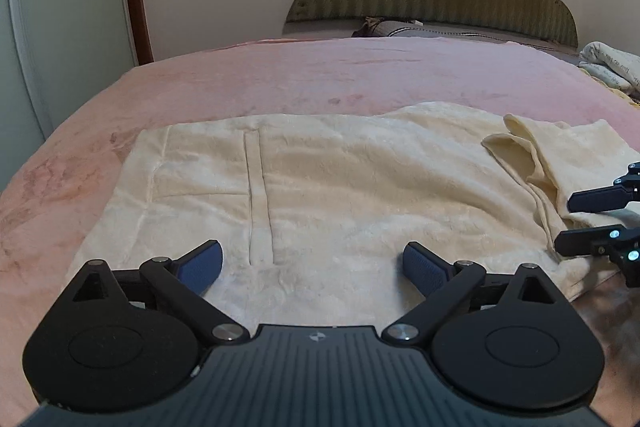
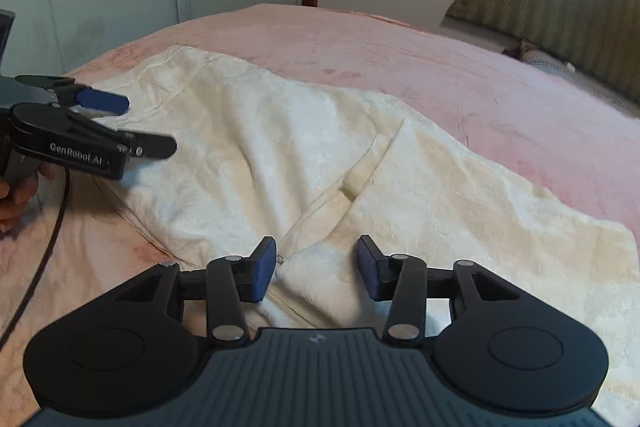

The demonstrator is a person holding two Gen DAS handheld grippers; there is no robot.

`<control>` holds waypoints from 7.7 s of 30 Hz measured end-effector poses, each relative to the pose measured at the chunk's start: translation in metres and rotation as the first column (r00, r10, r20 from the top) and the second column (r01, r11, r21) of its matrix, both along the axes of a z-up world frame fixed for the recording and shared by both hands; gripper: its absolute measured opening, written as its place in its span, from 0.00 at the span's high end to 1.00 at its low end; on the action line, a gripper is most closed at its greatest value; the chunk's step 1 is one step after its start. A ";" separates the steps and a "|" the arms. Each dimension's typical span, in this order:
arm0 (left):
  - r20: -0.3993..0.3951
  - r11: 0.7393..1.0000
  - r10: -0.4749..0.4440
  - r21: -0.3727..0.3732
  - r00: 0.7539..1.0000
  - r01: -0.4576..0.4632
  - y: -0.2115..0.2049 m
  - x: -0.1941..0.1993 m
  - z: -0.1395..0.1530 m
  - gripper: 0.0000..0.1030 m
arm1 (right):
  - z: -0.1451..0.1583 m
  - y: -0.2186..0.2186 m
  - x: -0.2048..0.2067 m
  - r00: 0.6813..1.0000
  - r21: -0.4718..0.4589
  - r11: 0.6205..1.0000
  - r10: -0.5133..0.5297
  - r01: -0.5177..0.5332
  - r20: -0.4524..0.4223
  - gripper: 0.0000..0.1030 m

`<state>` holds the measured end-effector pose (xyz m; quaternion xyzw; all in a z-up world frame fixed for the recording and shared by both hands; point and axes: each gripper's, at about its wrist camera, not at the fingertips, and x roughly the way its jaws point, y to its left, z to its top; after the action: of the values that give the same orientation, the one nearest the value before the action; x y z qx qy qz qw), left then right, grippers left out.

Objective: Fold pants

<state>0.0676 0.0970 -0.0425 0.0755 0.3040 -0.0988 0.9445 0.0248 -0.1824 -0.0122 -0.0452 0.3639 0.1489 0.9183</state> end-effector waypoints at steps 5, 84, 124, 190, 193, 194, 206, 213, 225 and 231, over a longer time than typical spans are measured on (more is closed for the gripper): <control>0.034 0.999 -0.007 0.034 0.999 0.006 -0.007 -0.007 0.002 0.04 | 0.012 -0.010 -0.002 0.997 0.044 0.998 -0.051 0.048 0.061 0.57; -0.007 1.000 0.012 -0.002 1.000 -0.012 -0.092 0.032 -0.016 0.00 | -0.025 -0.063 0.003 0.935 0.091 0.933 -0.352 0.347 0.041 0.00; 0.006 0.999 0.020 -0.034 1.000 -0.020 -0.090 0.024 -0.009 0.00 | -0.013 -0.071 -0.036 0.930 0.110 0.927 -0.366 0.360 0.043 0.00; -0.230 0.852 -0.256 -0.512 0.939 0.107 -0.087 0.024 0.017 0.02 | 0.000 -0.005 -0.052 0.972 -0.156 0.987 -0.004 0.041 0.234 0.87; -0.328 0.754 -0.340 -0.656 0.881 0.047 -0.090 0.040 0.004 0.05 | 0.000 -0.016 -0.051 0.974 -0.100 0.993 -0.042 0.066 0.223 0.90; -0.344 0.726 -0.369 -0.686 0.863 0.037 -0.092 0.043 0.001 0.07 | -0.001 -0.018 -0.050 0.975 -0.091 0.994 -0.047 0.068 0.217 0.90; -0.441 0.580 -0.494 -0.810 0.749 -0.094 -0.106 0.059 -0.017 0.09 | 0.007 -0.022 -0.059 0.950 -0.099 0.991 -0.060 0.095 0.306 0.96; -0.501 0.555 -0.478 -0.809 0.721 -0.194 -0.115 0.069 -0.037 0.80 | 0.007 -0.021 -0.067 0.954 -0.103 0.992 -0.040 0.073 0.296 0.97; -0.399 0.734 -0.352 -0.680 0.847 -0.015 -0.109 0.037 -0.019 0.92 | 0.004 -0.017 -0.069 0.973 -0.080 0.996 0.046 -0.028 0.228 0.96; -0.401 0.747 -0.343 -0.665 0.850 -0.012 -0.106 0.037 -0.028 0.90 | 0.016 -0.084 -0.072 0.944 0.061 0.970 -0.242 0.234 0.225 0.95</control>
<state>0.1046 -0.0094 -0.0704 -0.2541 0.4760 -0.2996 0.7868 -0.0475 -0.2660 0.0041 -0.0025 0.2551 0.0369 0.9662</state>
